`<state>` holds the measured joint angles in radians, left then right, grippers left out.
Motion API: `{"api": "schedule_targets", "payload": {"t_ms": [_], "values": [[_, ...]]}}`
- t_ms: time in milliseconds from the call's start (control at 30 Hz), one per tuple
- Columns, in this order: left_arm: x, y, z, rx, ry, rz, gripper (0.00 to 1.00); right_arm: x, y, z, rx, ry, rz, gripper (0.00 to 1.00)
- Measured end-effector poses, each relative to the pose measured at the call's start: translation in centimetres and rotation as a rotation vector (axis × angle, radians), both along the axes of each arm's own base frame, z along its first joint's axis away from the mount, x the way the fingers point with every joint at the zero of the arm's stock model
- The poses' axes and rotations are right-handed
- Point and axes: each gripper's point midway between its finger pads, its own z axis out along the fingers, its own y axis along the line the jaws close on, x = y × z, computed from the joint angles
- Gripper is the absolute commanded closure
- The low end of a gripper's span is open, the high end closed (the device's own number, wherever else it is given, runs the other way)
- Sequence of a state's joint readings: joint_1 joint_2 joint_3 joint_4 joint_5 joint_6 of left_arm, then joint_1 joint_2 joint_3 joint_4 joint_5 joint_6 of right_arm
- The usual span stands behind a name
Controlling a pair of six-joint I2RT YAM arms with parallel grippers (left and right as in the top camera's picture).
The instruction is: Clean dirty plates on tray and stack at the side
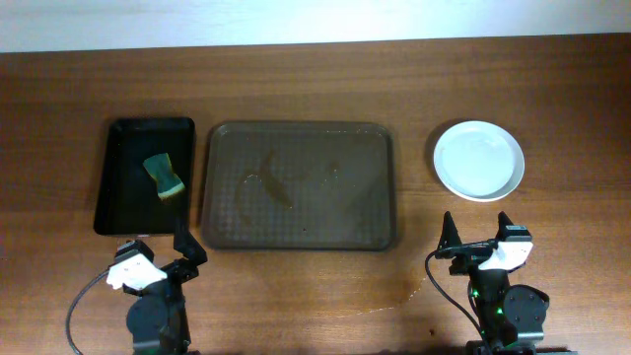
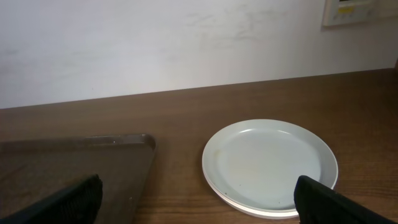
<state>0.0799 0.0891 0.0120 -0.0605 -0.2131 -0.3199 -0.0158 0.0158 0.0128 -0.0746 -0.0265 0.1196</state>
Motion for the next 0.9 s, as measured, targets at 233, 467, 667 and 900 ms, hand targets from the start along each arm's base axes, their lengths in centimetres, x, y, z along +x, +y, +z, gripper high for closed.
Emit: {"api": "schedule_targets", "payload": {"t_ms": [233, 467, 667, 900], "values": [[-0.2, -0.4, 1.6, 0.009, -0.072, -0.023, 0.01, 0.0, 0.0, 0.0, 0.0, 0.0, 0.0, 0.01], [-0.2, -0.4, 1.6, 0.009, -0.072, -0.023, 0.01, 0.0, 0.0, 0.0, 0.0, 0.0, 0.0, 0.02], [-0.2, -0.4, 1.6, 0.009, -0.072, -0.023, 0.01, 0.0, 0.0, 0.0, 0.0, 0.0, 0.0, 0.02], [-0.2, -0.4, 1.6, 0.009, -0.072, -0.023, 0.01, 0.0, 0.0, 0.0, 0.0, 0.0, 0.0, 0.02]]}}
